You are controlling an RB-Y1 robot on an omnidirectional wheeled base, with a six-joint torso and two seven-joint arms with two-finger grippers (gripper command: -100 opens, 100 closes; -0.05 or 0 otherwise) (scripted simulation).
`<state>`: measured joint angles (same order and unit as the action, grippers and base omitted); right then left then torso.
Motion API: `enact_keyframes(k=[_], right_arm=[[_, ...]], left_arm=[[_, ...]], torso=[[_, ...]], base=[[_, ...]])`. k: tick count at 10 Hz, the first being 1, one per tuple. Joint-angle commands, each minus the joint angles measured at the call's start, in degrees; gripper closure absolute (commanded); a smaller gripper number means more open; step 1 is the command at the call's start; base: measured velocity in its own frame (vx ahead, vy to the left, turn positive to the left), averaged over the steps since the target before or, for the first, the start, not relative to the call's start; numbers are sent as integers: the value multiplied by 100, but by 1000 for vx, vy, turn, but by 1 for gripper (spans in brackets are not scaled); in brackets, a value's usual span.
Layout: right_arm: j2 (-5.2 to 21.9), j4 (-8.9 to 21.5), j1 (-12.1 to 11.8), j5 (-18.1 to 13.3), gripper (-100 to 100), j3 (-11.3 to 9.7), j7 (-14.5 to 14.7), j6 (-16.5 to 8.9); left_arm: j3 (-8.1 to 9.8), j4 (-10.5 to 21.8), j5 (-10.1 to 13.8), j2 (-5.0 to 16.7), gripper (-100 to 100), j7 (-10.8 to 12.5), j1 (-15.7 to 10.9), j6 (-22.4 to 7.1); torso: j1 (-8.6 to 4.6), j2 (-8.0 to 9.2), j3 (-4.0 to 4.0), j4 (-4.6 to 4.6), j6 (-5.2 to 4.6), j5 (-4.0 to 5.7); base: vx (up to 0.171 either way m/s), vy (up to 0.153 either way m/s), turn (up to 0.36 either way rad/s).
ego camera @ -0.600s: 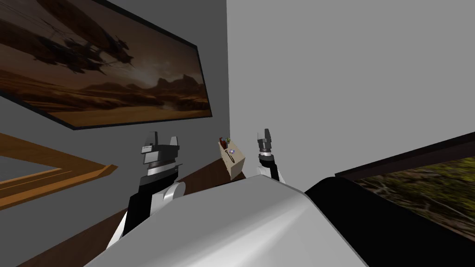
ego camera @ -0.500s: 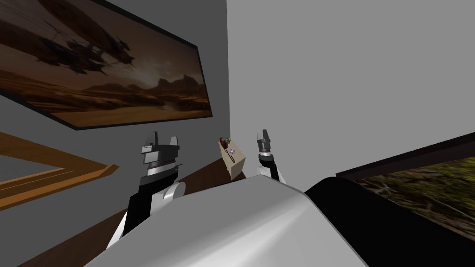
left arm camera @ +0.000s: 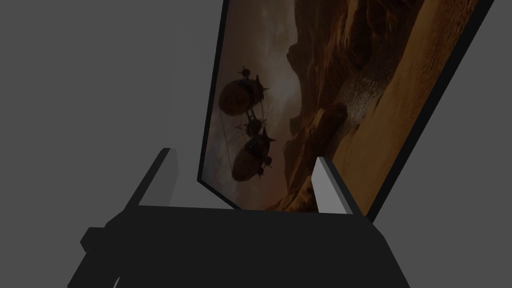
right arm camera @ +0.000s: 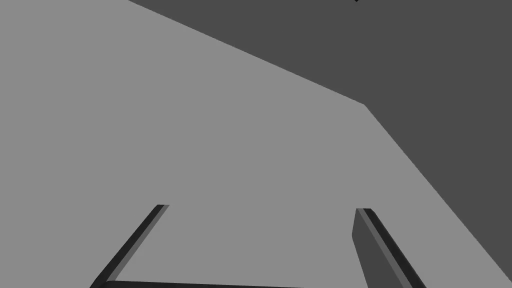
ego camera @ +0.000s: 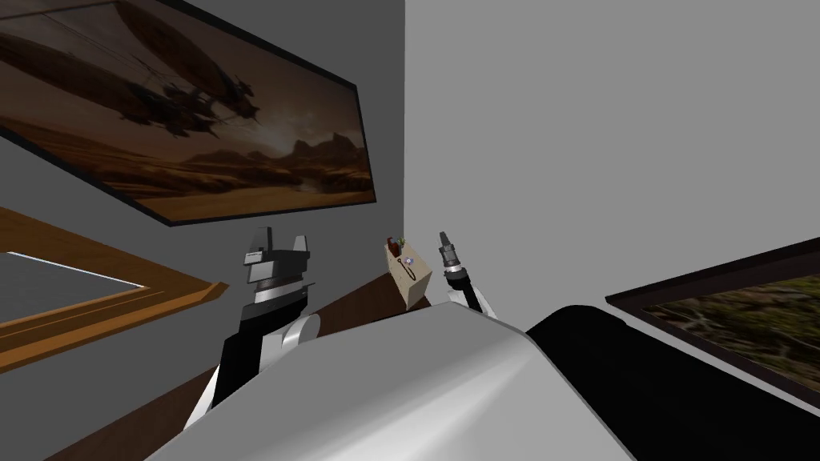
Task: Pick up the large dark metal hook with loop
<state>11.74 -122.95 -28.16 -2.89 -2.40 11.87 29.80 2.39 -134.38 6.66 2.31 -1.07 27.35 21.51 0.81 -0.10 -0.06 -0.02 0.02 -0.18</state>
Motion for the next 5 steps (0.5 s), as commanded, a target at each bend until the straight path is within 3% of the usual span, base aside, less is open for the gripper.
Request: enact_keyframes(k=[1, 2, 3, 5], right_arm=[[286, 286, 58, -168, -100, -28, 190, -80], [319, 355, 58, -168, -100, -28, 190, -80], [527, 584, 90, -280, -100, -50, 307, -122], [740, 834, 125, -398, -100, -74, 429, -169]], left_arm=[[0, 0, 0, 0, 0, 0, 0, 0], [0, 0, 0, 0, 0, 0, 0, 0], [1, 0, 0, 1, 0, 0, 0, 0], [0, 0, 0, 0, 0, 0, 0, 0]], torso=[[0, 0, 0, 0, 0, 0], [-4, 1, 1, 0, -1, 0], [-27, 2, 1, 1, -2, 4], [-9, -2, -1, 0, -1, 2]], base=[[17, 199, 33], [19, 131, 5], [22, 133, 34], [24, 181, 26]])
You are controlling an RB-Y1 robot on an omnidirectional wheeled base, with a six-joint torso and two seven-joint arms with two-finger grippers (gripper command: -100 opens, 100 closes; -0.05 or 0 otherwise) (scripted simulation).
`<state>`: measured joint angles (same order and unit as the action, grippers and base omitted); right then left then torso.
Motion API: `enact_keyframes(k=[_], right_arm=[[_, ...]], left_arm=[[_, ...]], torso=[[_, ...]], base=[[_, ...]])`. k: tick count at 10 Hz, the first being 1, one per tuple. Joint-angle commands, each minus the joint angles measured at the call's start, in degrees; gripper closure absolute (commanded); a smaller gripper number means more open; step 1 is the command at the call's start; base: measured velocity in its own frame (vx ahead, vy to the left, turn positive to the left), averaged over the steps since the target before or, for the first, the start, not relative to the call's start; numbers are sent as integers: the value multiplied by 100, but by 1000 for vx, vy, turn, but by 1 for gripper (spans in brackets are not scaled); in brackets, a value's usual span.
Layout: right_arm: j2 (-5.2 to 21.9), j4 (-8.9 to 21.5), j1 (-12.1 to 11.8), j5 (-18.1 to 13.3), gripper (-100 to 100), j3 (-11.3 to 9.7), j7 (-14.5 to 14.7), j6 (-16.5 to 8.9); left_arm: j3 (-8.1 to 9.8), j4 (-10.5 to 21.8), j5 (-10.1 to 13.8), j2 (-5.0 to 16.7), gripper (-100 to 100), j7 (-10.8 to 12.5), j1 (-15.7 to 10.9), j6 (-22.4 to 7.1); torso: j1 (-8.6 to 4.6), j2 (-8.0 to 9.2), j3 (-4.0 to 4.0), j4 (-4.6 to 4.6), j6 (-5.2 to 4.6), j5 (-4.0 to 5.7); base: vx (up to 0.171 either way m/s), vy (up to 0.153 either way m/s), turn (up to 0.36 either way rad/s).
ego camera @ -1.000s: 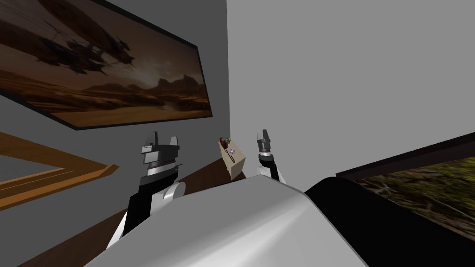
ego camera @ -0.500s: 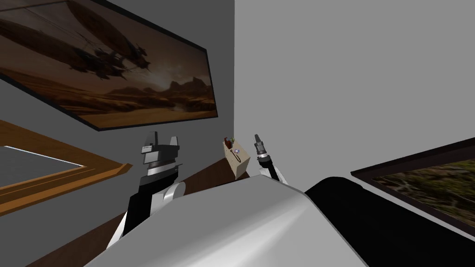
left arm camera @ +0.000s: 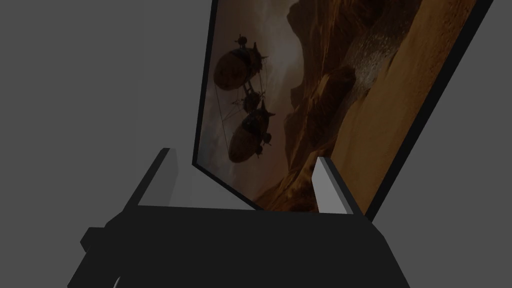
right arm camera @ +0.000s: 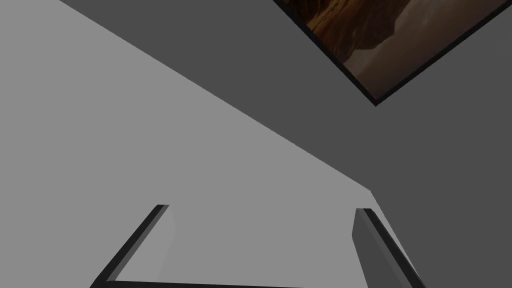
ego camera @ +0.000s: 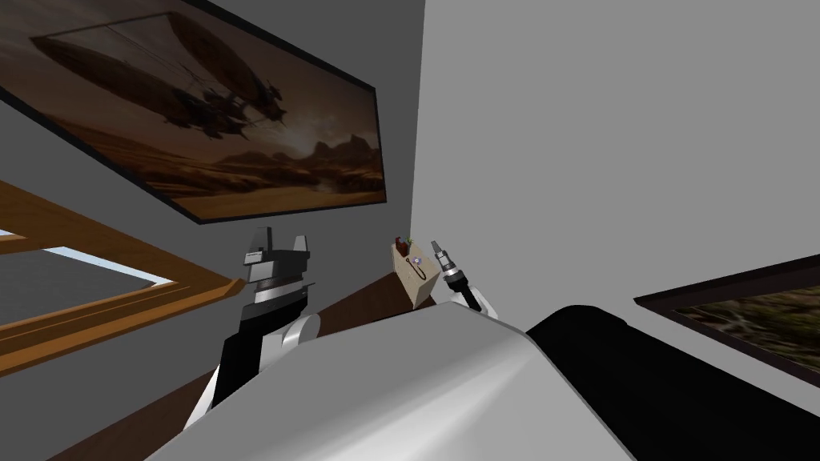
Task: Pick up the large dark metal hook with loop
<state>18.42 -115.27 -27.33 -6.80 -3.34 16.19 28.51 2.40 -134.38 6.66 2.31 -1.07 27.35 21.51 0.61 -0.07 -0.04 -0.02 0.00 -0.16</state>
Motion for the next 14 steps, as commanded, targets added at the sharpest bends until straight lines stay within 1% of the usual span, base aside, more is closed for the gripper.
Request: enact_keyframes(k=[1, 2, 3, 4, 5, 6, 7, 8, 9, 10, 11, 12, 13, 14], right_arm=[[286, 286, 81, -129, -100, -6, 126, -91], [288, 328, 81, -129, -100, -6, 126, -91], [503, 488, 121, -254, -100, -35, 257, -147], [503, 599, 121, -254, -100, -35, 257, -147], [717, 733, 165, -381, -100, -66, 392, -209], [717, 888, 165, -381, -100, -66, 392, -209], [926, 1017, 212, -509, -100, -99, 527, -276], [926, 1184, 212, -509, -100, -99, 527, -276], [1132, 1375, 262, -636, -100, -134, 663, -349], [1132, 1464, 262, -636, -100, -134, 663, -349], [1331, 1651, 315, -762, -100, -170, 799, -426], [1331, 1800, 315, -762, -100, -170, 799, -426], [1525, 2018, 370, -886, -100, -207, 933, -509], [1525, 2107, 370, -886, -100, -207, 933, -509]], left_arm=[[0, 0, 0, 0, 0, 0, 0, 0], [0, 0, 0, 0, 0, 0, 0, 0], [0, 0, 0, 0, 0, 0, 0, 0], [0, 0, 0, 0, 0, 0, 0, 0], [0, 0, 0, 0, 0, 0, 0, 0], [0, 0, 0, 0, 0, 0, 0, 0], [0, 0, 0, 0, 0, 0, 0, 0], [0, 0, 0, 0, 0, 0, 0, 0], [0, 0, 0, 0, 0, 0, 0, 0], [0, 0, 0, 0, 0, 0, 0, 0], [1, 0, 0, 1, 0, 0, 0, 0], [0, 0, 0, 0, 0, 0, 0, 0], [1, 0, 0, 1, 0, 0, 0, 0], [0, 0, 0, 0, 0, 0, 0, 0]], torso=[[0, 0, 0, 0, 0, 0], [-6, 6, 3, 1, 1, 2], [-17, 5, 4, 2, 0, 4], [-10, -1, 0, 0, 1, 4], [-14, -2, -1, 0, 0, 4], [-3, 3, 2, 1, 2, 2], [-13, 5, 3, 1, -1, 2], [-10, -4, -2, 0, 2, 4], [-16, -1, -1, 0, -1, 3], [-9, 1, 1, 1, 0, 3], [-20, 3, 2, 1, 0, 4], [-16, 2, 2, 1, 1, 4], [-20, 1, 1, 1, -1, 4], [-9, 0, 0, 1, 0, 2]], base=[[-2, 143, 36], [4, 114, 13], [27, 141, 41], [27, 126, 15], [4, 160, 43], [8, 128, 16], [36, 137, 42], [28, 123, 23], [20, 147, 52], [10, 112, 15], [15, 128, 54], [22, 116, 23], [26, 149, 55], [20, 127, 20]])
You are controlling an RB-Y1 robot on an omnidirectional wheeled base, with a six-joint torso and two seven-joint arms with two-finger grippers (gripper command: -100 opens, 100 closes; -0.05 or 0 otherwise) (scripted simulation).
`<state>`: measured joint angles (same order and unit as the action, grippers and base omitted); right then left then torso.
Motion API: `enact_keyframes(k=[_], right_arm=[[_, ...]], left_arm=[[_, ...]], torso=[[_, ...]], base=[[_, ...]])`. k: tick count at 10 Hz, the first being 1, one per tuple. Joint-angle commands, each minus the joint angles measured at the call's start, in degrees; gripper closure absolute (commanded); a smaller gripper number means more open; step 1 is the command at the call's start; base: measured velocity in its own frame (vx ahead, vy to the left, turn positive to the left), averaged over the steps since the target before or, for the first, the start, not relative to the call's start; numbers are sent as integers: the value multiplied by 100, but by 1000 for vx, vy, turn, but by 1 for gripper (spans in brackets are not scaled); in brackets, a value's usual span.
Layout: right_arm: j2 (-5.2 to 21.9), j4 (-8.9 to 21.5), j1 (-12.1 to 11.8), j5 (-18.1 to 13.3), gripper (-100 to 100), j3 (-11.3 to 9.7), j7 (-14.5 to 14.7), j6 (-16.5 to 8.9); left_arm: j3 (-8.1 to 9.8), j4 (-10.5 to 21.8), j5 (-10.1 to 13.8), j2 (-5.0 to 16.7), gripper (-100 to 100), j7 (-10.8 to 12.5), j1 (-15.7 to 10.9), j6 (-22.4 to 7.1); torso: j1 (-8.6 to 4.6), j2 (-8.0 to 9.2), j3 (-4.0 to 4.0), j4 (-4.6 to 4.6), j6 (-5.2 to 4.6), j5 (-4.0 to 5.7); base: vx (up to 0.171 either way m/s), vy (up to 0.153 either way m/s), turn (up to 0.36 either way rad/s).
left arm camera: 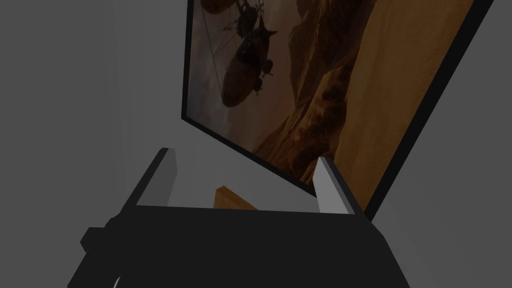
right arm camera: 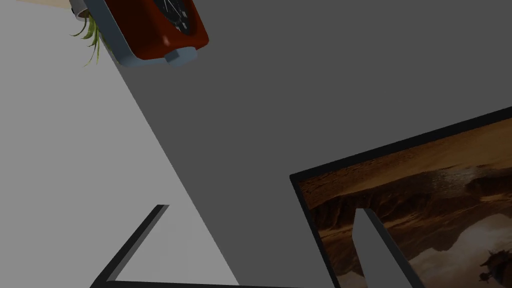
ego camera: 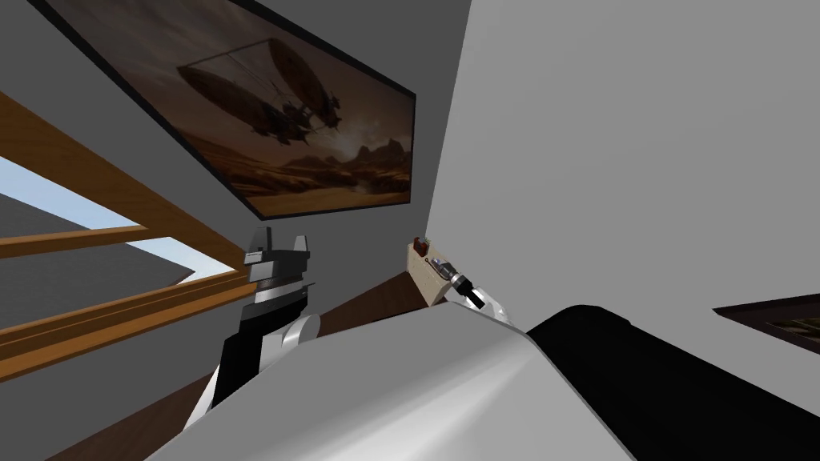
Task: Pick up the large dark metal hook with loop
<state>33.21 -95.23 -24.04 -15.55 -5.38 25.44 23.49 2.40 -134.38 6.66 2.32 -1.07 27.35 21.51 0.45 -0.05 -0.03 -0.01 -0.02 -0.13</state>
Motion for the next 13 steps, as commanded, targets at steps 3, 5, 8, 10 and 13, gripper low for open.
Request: enact_keyframes(k=[3, 5, 8, 10, 13], right_arm=[[408, 599, 158, -249, -100, -84, 268, -184], [576, 988, 220, -362, -100, -127, 394, -278], [734, 1393, 285, -470, -100, -170, 516, -376], [1017, 1848, 421, -672, -100, -258, 747, -583], [1142, 2242, 491, -764, -100, -302, 856, -691]], left_arm=[[0, 0, 0, 0, 0, 0, 0, 0], [0, 0, 0, 0, 0, 0, 0, 0], [0, 0, 0, 0, 0, 0, 0, 0], [0, 0, 0, 0, 0, 0, 0, 0], [1, 0, 0, 1, 0, 0, 0, 0]], torso=[[-8, -5, -3, -1, 1, 1], [-12, 2, 1, 0, -1, 3], [-3, -4, -2, 0, 2, 1], [-6, 2, 1, 1, 0, 1], [-29, 2, 1, 0, -1, 5]], base=[[32, 118, 52], [11, 109, 48], [26, 107, 43], [32, 139, 89], [25, 66, 36]])
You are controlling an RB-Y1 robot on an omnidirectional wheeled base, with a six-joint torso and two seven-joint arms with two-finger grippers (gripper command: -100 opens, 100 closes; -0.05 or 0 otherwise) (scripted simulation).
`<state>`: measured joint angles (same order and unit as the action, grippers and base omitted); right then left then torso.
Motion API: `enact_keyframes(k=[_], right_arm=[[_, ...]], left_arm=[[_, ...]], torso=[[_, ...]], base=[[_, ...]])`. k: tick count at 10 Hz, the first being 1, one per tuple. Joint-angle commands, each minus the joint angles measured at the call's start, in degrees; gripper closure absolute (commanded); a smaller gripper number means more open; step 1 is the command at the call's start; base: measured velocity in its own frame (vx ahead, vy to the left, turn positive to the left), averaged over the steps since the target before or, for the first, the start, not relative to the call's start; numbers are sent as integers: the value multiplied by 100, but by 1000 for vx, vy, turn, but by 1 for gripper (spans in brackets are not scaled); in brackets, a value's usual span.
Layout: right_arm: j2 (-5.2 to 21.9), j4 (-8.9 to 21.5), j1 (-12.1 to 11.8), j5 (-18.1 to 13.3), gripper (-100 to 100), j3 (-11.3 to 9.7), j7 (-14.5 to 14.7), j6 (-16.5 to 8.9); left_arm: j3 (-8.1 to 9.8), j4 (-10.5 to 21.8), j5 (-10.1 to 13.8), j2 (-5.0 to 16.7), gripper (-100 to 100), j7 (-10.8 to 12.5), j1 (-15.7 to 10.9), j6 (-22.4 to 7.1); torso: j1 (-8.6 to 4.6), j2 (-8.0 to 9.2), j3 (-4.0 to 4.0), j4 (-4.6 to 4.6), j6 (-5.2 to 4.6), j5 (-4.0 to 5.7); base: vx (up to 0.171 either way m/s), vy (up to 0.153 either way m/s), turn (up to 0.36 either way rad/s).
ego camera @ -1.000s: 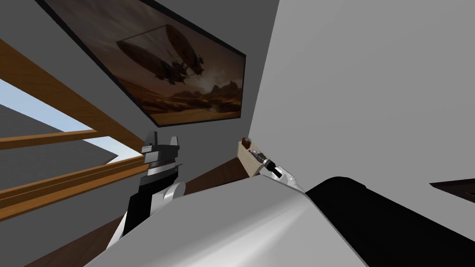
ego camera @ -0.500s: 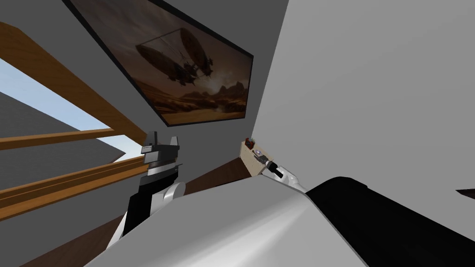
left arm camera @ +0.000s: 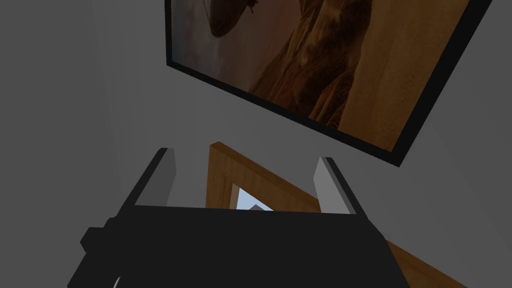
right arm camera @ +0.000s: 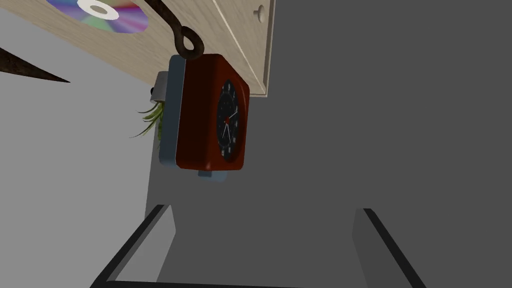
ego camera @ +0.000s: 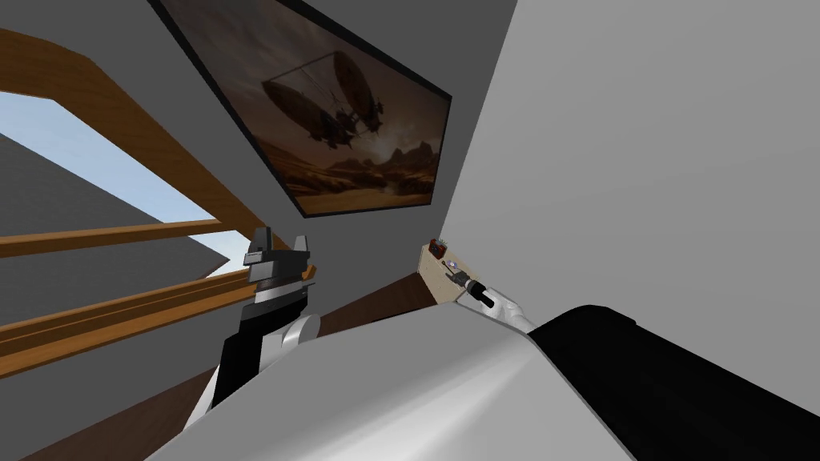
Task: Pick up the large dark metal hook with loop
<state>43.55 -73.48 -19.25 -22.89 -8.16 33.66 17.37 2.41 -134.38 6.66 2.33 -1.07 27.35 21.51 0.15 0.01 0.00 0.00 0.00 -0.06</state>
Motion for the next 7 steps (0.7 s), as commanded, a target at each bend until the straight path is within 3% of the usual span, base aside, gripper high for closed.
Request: enact_keyframes(k=[1, 3, 7], right_arm=[[108, 161, 13, -31, -100, -23, 33, -80], [326, 690, 157, -199, -100, -110, 235, -304], [502, 1301, 304, -344, -100, -197, 413, -534]], left_arm=[[0, 0, 0, 0, 0, 0, 0, 0], [0, 0, 0, 0, 0, 0, 0, 0], [0, 0, 0, 0, 0, 0, 1, 0]], torso=[[0, 0, 0, 0, 0, 0], [8, -2, -1, 0, -1, -2], [3, -4, -2, -1, -3, -2]], base=[[10, 53, 46], [33, 106, 92], [29, 69, 59]])
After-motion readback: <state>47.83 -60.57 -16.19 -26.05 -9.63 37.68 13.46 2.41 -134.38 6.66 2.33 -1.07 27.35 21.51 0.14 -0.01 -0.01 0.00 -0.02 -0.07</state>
